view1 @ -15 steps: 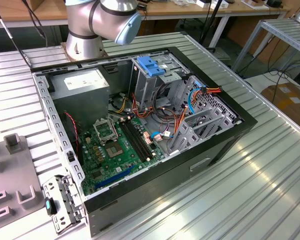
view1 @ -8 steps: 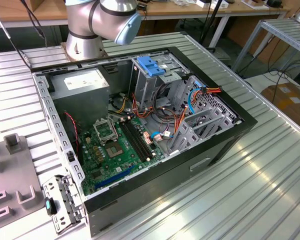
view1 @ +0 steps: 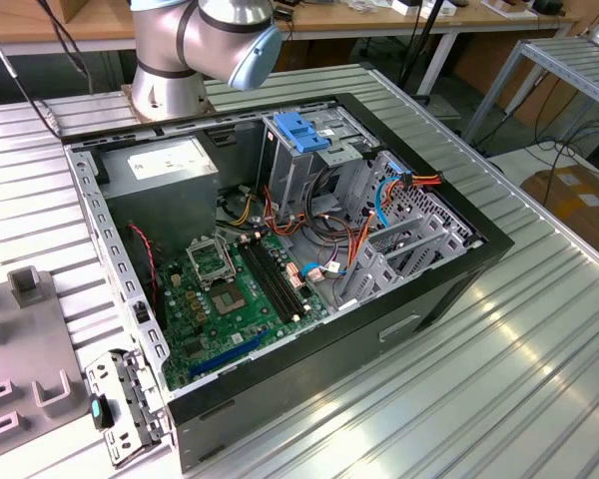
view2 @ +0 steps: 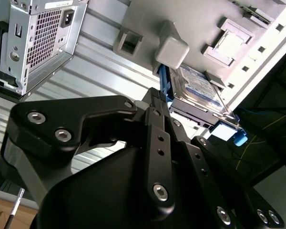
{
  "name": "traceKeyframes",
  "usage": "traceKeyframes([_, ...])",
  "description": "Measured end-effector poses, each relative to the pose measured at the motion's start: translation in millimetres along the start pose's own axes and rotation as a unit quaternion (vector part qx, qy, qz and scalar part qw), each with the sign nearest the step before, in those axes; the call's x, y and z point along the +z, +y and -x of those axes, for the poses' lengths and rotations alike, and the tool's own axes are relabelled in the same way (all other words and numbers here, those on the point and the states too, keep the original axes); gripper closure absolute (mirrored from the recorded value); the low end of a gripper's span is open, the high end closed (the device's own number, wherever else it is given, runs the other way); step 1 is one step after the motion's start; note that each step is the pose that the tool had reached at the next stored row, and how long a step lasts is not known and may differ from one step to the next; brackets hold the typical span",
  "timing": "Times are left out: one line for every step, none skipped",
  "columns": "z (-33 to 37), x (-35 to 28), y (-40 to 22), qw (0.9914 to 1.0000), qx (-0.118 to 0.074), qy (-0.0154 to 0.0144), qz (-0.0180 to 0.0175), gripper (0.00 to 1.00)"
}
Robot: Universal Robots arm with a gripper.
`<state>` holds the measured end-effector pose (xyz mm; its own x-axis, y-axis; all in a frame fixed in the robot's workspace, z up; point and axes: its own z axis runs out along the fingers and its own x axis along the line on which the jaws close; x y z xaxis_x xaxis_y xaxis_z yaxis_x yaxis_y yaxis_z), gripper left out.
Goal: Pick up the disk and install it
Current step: 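Reach for the disk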
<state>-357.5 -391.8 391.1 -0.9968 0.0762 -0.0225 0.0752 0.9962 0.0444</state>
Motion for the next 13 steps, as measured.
traceKeyframes([-0.9,0.0,-0.1,1.0,0.0,0.0,0.0,0.89])
traceKeyframes([-2.4,0.0,-0.2,1.0,0.0,0.0001,0.0,0.89])
traceKeyframes([-3.9,-0.1,-0.3,1.0,0.0,0.0001,0.0,0.89])
traceKeyframes([-5.3,-0.1,-0.4,1.0,0.0,0.0001,0.0,0.89])
traceKeyframes([-6.6,-0.1,-0.5,1.0,0.0,0.0001,0.0,0.89])
traceKeyframes([-7.7,-0.1,-0.5,1.0,0.0,0.0001,0.0,0.89])
traceKeyframes([-9.7,-0.2,-0.6,1.0,0.0,0.0002,0.0,0.89])
traceKeyframes([-10.8,-0.2,-0.7,1.0,0.0,0.0002,0.0,0.89])
traceKeyframes([-12.0,-0.2,-0.7,1.0,0.0,0.0002,0.0,0.89])
traceKeyframes([-13.3,-0.2,-0.8,1.0,0.0,0.0002,0.0,0.89])
traceKeyframes([-14.4,-0.3,-0.8,1.0,0.0,0.0002,0.0,0.89])
traceKeyframes([-17.4,-0.3,-0.9,1.0,0.0,0.0002,0.0,0.89])
traceKeyframes([-18.5,-0.3,-1.0,1.0,0.0,0.0002,0.0,0.89])
